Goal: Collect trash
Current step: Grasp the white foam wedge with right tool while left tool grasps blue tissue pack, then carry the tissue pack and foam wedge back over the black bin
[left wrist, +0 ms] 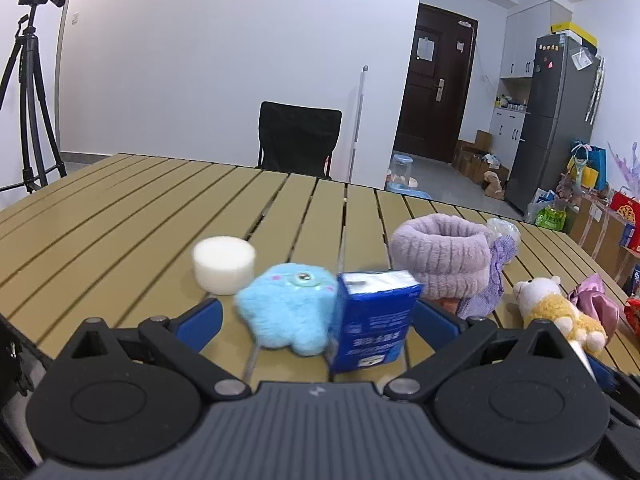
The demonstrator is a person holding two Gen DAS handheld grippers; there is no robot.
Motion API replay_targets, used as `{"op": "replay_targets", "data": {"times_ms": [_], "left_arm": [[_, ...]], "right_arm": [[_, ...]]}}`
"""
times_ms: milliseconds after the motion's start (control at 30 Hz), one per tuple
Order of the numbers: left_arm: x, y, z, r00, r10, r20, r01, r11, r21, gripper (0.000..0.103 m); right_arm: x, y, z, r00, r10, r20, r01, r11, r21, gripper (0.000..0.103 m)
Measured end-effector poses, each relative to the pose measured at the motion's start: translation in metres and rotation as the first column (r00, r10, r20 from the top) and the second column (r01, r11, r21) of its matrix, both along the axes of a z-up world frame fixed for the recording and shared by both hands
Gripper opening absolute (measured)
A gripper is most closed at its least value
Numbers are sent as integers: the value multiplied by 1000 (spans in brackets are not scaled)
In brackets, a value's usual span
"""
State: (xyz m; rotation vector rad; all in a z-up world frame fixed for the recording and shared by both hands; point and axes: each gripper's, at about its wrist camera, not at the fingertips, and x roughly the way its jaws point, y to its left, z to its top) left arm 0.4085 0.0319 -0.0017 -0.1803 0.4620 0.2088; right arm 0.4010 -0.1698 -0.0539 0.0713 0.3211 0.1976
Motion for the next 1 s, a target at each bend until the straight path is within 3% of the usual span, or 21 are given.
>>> {"op": "replay_targets", "data": {"times_ms": [133,300,700,800,867,1000], "left_arm": [[16,-14,-6,1000,2,2,-2,1000,1,103],[31,-33,-10,1000,4,5,-4,998,57,103],[62,-40,-34,999,46,-20,-44,995,93,101],[63,-38,-37,998,56,-18,-55,995,85,83],[62,-37,-37,998,64,-11,-62,994,95,59],[59,-30,-35,998,60,0,-59,995,74,53]], "right_arm": [[0,-25,1,999,-39,-2,39,999,13,30],[1,-44,-1,997,-72,-8,73,997,12,30],[0,-51,-2,997,-78,-17,79,997,9,30],[-1,-53,-1,997,-81,-16,81,997,11,30],[-1,-53,-1,997,-81,-15,81,997,12,30],[-2,-54,0,997,-79,-13,79,997,15,30]]}}
